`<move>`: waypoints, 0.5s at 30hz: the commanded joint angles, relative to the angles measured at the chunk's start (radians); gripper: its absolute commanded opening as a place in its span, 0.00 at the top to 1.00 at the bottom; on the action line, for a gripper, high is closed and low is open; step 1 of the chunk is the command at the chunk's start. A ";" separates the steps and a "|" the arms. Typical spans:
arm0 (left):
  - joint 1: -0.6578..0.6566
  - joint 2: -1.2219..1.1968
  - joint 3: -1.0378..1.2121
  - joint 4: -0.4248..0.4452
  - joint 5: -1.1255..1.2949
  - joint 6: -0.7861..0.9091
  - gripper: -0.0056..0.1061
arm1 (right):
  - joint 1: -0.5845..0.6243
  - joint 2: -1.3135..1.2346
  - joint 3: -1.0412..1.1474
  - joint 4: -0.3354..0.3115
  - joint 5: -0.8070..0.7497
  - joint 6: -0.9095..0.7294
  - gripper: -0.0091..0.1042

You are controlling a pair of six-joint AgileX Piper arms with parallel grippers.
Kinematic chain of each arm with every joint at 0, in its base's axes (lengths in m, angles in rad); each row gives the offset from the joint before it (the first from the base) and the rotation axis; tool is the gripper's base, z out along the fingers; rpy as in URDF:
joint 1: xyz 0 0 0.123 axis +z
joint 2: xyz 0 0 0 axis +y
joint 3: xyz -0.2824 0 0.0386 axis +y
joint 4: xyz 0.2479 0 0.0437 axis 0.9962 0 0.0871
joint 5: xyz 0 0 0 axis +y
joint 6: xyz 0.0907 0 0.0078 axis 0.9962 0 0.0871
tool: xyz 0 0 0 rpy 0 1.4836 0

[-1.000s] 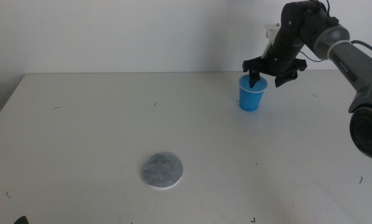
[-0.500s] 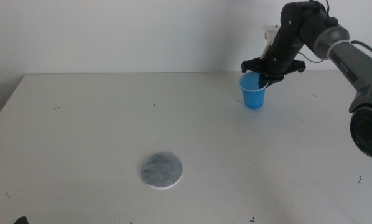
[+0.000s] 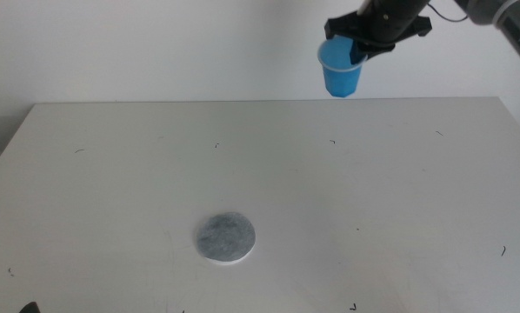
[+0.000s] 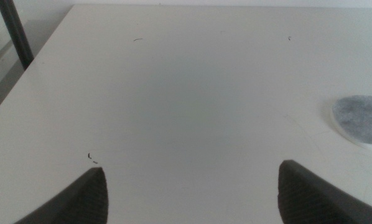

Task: Place an empty cup on a cup mat.

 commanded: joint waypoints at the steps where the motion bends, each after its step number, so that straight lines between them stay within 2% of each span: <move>1: 0.001 -0.013 -0.006 0.000 -0.066 -0.011 0.01 | 0.023 -0.122 0.002 0.040 0.044 -0.005 0.93; 4: 0.001 -0.013 -0.006 0.000 -0.066 -0.011 0.01 | 0.058 -0.179 0.045 0.086 0.043 -0.010 0.93; 15: 0.001 -0.013 -0.006 0.000 -0.066 -0.011 0.01 | 0.248 -0.276 0.187 0.056 0.040 0.011 0.93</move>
